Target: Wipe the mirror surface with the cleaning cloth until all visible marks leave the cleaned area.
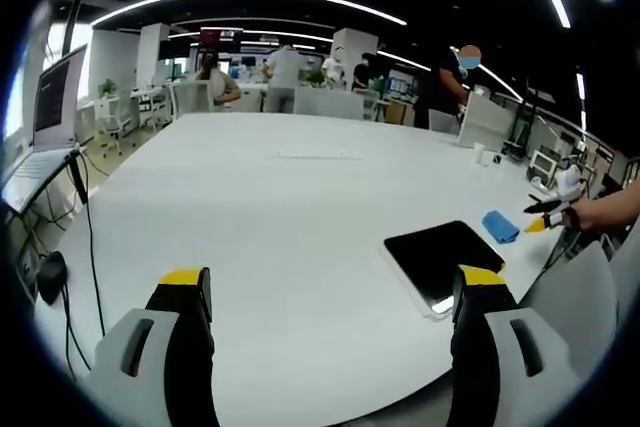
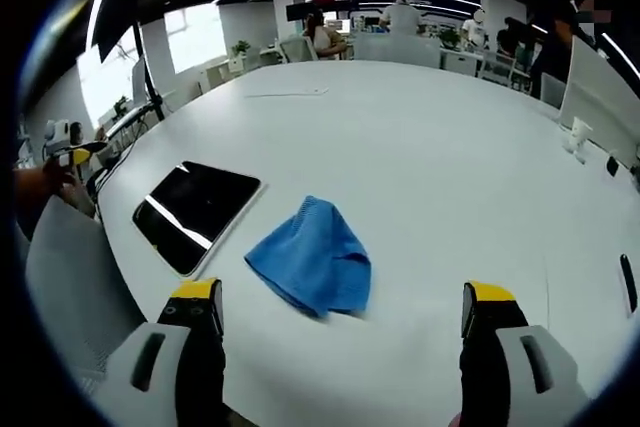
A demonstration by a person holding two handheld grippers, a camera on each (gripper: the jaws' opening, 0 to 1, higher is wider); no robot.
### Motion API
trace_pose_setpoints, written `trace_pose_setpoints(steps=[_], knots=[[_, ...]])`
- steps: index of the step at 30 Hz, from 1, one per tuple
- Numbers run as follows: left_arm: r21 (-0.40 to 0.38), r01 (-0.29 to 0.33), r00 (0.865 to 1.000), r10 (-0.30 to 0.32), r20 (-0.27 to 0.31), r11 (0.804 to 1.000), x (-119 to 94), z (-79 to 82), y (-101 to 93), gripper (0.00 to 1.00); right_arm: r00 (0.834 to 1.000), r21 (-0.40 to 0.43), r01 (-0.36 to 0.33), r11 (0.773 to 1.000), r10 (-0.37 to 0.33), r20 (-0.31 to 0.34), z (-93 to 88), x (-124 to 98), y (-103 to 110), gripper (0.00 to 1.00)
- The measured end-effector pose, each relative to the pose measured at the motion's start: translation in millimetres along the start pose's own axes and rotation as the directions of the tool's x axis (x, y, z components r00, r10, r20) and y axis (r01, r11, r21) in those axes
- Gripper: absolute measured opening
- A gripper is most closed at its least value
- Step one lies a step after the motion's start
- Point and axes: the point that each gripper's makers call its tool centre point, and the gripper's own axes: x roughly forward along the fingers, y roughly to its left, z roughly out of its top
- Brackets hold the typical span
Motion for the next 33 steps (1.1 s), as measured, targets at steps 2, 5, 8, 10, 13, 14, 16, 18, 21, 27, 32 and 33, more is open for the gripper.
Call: trace_pose_setpoints(steps=[2, 5, 8, 10, 13, 14, 16, 18, 21, 27, 32, 33], knots=[[0.001, 0.001, 1.000, -0.001, 0.000, 1.000, 0, 0.1, 0.3, 0.99, 1.000, 0.003, 0.003, 1.000, -0.003, 0.003, 1.2, -1, 0, 0.98], [0.000, 0.001, 1.000, -0.001, 0.005, 1.000, 2, 0.6, 1.2, 0.99, 1.000, 0.004, 0.009, 1.000, -0.009, 0.008, 2.4, -2, 0, 0.98], [0.000, 0.006, 1.000, -0.006, 0.010, 1.000, 3, 1.4, 0.9, 0.99, 1.000, 0.010, 0.013, 1.000, -0.013, 0.009, 3.7, -3, 2, 0.98], [0.016, 0.000, 1.000, 0.000, 0.023, 1.000, 4, 3.3, 2.6, 0.99, 1.000, 0.012, 0.014, 1.000, -0.015, 0.013, 5.8, -5, 4, 0.98], [0.013, 0.002, 0.999, -0.003, 0.049, 1.000, 4, 6.6, 2.6, 0.99, 1.000, 0.006, 0.007, 1.000, -0.007, 0.014, 6.3, -5, 5, 0.98], [0.011, -0.002, 0.999, 0.001, 0.040, 1.000, 4, 5.3, 3.2, 0.99, 1.000, 0.003, 0.006, 1.000, -0.006, 0.012, 5.9, -5, 5, 0.98], [0.010, -0.005, 0.999, 0.005, 0.031, 1.000, 3, 4.3, 3.5, 0.99, 1.000, -0.004, 0.008, 1.000, -0.008, 0.006, 5.0, -6, 5, 0.98], [0.017, 0.001, 0.999, -0.002, 0.049, 1.000, 2, 7.4, 1.4, 0.99, 1.000, 0.001, 0.011, 1.000, -0.011, 0.006, 6.1, -6, 4, 0.98], [0.018, 0.010, 0.999, -0.011, 0.048, 1.000, 2, 8.1, -0.7, 0.99, 1.000, 0.009, 0.013, 1.000, -0.013, 0.012, 9.6, -9, 4, 0.98], [0.040, 0.025, 0.999, -0.027, 0.040, 0.999, 2, 11.6, -6.1, 0.99, 1.000, 0.011, 0.015, 1.000, -0.015, 0.020, 11.4, -12, 4, 0.98], [0.049, 0.027, 0.998, -0.029, 0.046, 0.998, 2, 17.8, -7.1, 0.99, 1.000, 0.019, 0.016, 1.000, -0.017, 0.025, 10.5, -15, 3, 0.98], [0.049, 0.028, 0.998, -0.030, 0.046, 0.998, 3, 18.1, -6.7, 0.99, 0.999, 0.021, 0.019, 1.000, -0.019, 0.026, 10.4, -15, 2, 0.98]])
